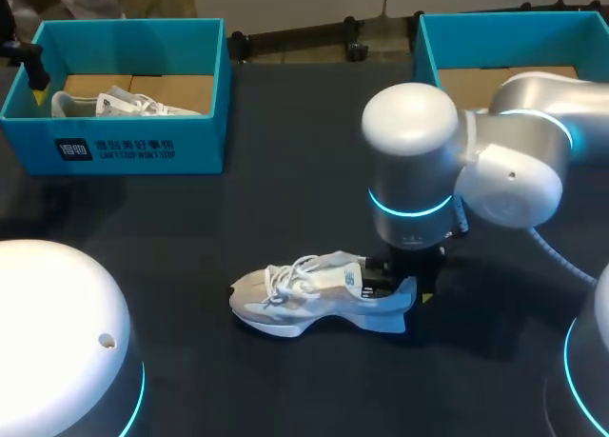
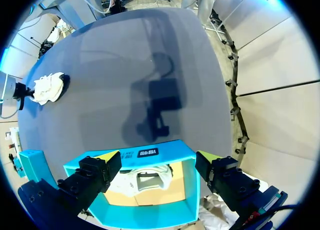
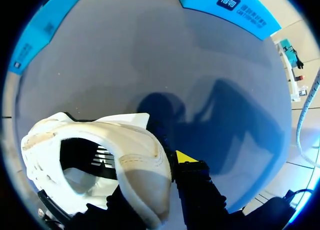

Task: Take the shoe out of the shoebox, open the shoe tongue, remove and reinsert the insole, then place the shoe into the shoebox

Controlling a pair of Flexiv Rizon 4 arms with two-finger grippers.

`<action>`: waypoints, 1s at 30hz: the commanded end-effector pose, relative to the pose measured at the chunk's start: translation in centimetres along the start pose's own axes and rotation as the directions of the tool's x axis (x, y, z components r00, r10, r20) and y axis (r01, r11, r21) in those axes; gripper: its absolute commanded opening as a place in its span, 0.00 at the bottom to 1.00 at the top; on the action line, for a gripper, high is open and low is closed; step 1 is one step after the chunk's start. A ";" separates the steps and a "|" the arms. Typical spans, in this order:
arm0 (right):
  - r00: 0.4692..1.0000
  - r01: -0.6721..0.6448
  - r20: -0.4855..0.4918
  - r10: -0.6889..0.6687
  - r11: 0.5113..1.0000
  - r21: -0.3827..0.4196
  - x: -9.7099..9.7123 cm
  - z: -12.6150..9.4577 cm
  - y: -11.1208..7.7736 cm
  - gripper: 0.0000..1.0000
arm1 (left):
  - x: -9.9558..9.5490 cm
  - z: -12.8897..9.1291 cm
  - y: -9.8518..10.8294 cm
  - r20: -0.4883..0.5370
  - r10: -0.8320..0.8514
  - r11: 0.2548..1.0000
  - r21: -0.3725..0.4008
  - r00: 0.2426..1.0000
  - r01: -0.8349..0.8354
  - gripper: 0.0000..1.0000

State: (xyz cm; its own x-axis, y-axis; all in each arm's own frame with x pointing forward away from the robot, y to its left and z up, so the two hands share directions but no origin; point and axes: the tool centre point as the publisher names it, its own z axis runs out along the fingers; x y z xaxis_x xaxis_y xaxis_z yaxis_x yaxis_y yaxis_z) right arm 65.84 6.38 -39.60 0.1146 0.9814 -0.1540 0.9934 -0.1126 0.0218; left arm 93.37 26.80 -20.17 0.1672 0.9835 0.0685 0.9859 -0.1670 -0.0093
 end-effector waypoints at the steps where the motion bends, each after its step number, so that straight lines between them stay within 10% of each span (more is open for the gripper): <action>1: 1.000 0.008 0.009 -0.008 1.000 -0.002 0.6 0.3 -0.1 0.00 | 0.0 0.0 -0.1 -0.002 0.001 1.000 -0.001 1.000 -0.001 1.00; 11: 0.999 0.015 0.046 -0.016 1.000 0.008 0.9 0.1 -0.2 0.00 | 0.0 0.0 -0.1 -0.002 0.001 1.000 -0.001 1.000 -0.001 1.00; 13: 0.999 0.015 0.043 -0.015 1.000 0.010 1.0 -0.1 -0.3 0.27 | 0.0 0.0 -0.1 -0.002 0.001 1.000 -0.001 1.000 -0.001 1.00; 15: 0.999 0.008 0.035 -0.009 1.000 0.010 1.0 -0.6 -0.4 1.00 | 0.0 0.0 -0.1 -0.002 0.001 1.000 -0.001 1.000 -0.001 1.00; 30: 0.988 0.037 -0.152 -0.038 0.999 -0.013 -2.0 -6.3 -0.6 1.00 | 0.0 0.0 -0.1 -0.002 0.001 1.000 -0.001 1.000 -0.001 1.00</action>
State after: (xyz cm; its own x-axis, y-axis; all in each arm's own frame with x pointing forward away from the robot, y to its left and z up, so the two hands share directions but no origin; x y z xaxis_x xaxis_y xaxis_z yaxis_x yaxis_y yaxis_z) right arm 65.40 8.55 -34.82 0.0845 0.9914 -0.1003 0.9963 -0.0826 0.0228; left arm 93.37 26.80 -20.17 0.1671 0.9835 0.0686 0.9859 -0.1669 -0.0093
